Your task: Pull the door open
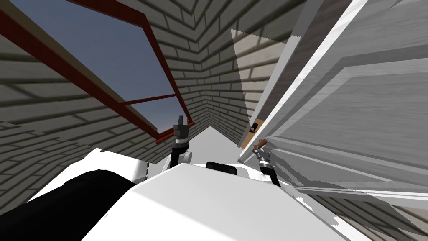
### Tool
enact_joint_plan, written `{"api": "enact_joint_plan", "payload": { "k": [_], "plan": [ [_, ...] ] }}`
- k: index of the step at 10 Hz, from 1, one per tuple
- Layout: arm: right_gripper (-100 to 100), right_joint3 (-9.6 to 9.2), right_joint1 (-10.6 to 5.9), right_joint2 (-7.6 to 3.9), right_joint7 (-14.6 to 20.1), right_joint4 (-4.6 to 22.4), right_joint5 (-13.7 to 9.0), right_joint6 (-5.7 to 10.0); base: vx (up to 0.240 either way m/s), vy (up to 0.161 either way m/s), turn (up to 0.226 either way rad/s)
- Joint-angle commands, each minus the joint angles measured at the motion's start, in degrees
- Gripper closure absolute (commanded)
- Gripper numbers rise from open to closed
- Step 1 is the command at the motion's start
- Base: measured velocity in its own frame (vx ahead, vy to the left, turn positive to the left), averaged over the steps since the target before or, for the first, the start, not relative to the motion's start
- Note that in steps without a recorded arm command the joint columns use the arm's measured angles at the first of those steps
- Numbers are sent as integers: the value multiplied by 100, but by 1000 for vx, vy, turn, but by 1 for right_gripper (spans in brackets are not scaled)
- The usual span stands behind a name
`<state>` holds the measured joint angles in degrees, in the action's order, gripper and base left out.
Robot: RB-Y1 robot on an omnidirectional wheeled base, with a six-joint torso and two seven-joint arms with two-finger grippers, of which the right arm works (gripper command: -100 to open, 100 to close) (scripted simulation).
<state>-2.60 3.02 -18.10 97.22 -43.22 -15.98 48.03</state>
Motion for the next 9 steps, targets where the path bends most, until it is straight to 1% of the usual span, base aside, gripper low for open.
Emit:
{"api": "enact_joint_plan", "payload": {
  "k": [1,3,5,6,7,8,9],
  "plan": [
    [100,-112,79,-56,123,-29,69,67,-231,-29,92],
    [100,-251,173,-178,304,-66,160,172,-236,-50,100],
    [100,-356,244,-270,440,-93,228,251,-227,-36,76],
    [100,-315,204,-242,389,-52,203,236,-118,-36,31],
    [100,-427,294,-326,523,-54,278,353,-174,-55,90],
    [100,-482,341,-382,595,-63,318,426,-216,-63,119],
    [100,-575,420,-477,718,-78,385,548,-226,-49,104]
  ]
}}
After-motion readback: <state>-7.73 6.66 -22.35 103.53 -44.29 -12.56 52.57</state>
